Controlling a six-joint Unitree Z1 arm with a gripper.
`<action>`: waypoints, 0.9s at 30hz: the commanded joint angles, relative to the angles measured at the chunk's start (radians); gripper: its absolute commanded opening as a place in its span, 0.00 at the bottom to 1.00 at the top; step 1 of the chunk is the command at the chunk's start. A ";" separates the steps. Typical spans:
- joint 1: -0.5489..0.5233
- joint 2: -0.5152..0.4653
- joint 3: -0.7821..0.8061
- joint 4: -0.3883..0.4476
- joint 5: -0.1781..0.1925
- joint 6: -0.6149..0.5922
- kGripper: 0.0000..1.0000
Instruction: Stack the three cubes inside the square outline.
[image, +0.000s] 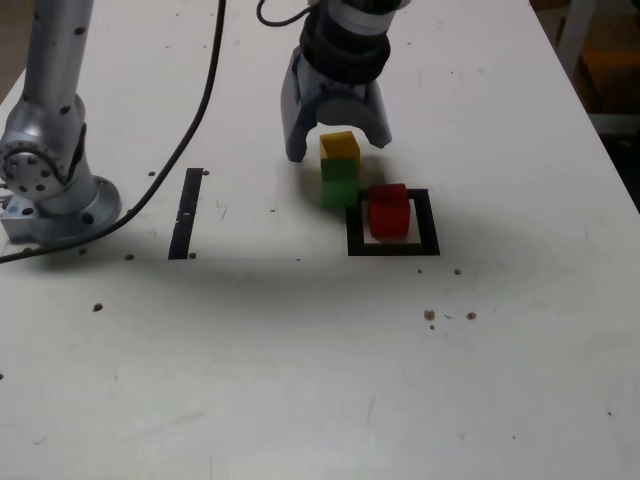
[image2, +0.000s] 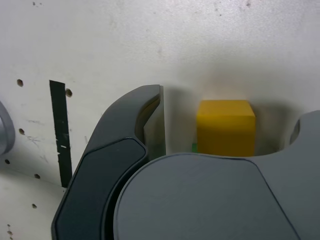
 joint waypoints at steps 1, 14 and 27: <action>0.000 0.009 0.000 -0.010 -0.002 0.001 0.89; 0.000 0.035 -0.001 -0.058 -0.001 0.000 0.81; 0.000 0.037 0.020 -0.099 0.025 -0.011 0.57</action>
